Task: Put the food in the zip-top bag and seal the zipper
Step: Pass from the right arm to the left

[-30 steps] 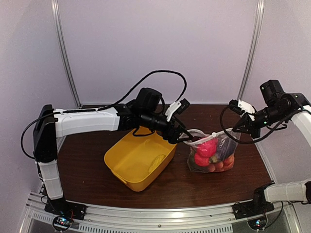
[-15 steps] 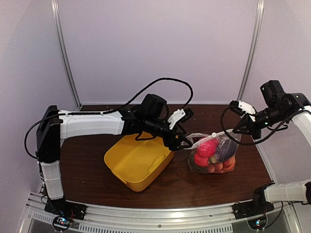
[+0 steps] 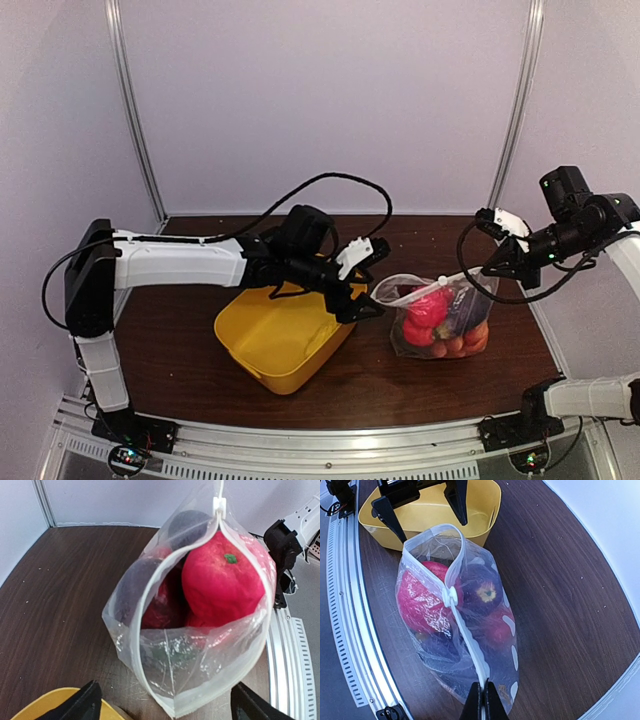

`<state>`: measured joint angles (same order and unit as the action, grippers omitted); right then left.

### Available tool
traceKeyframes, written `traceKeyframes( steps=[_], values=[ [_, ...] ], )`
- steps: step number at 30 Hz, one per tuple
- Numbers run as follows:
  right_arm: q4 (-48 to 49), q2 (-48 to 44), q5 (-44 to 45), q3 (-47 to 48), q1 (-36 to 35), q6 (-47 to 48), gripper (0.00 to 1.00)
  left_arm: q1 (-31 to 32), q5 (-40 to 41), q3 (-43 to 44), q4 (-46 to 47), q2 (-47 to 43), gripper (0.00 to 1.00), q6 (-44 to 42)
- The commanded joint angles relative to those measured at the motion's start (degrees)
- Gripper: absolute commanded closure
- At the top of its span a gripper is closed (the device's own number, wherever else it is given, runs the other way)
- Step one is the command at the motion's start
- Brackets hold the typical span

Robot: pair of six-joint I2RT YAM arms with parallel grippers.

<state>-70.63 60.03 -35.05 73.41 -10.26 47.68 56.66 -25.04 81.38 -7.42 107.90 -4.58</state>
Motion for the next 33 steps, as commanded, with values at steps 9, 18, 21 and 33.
traceKeyframes(
  steps=[9,18,21,33],
  values=[
    [4.2,-0.6,-0.8,-1.9,-0.1,-1.8,1.00,-0.4,-7.4,12.3,-1.7,7.9,0.90,1.2],
    [22.0,2.6,12.4,-1.6,2.0,-17.8,1.00,1.3,-16.4,10.6,3.4,0.7,1.00,21.3],
    [21.9,4.2,9.5,2.4,2.0,-20.7,1.00,2.7,-24.1,9.8,14.5,5.6,1.00,32.1],
    [24.6,10.7,24.2,5.1,2.0,-23.5,0.59,6.3,-15.8,3.6,38.0,15.2,1.00,65.4]
  ],
)
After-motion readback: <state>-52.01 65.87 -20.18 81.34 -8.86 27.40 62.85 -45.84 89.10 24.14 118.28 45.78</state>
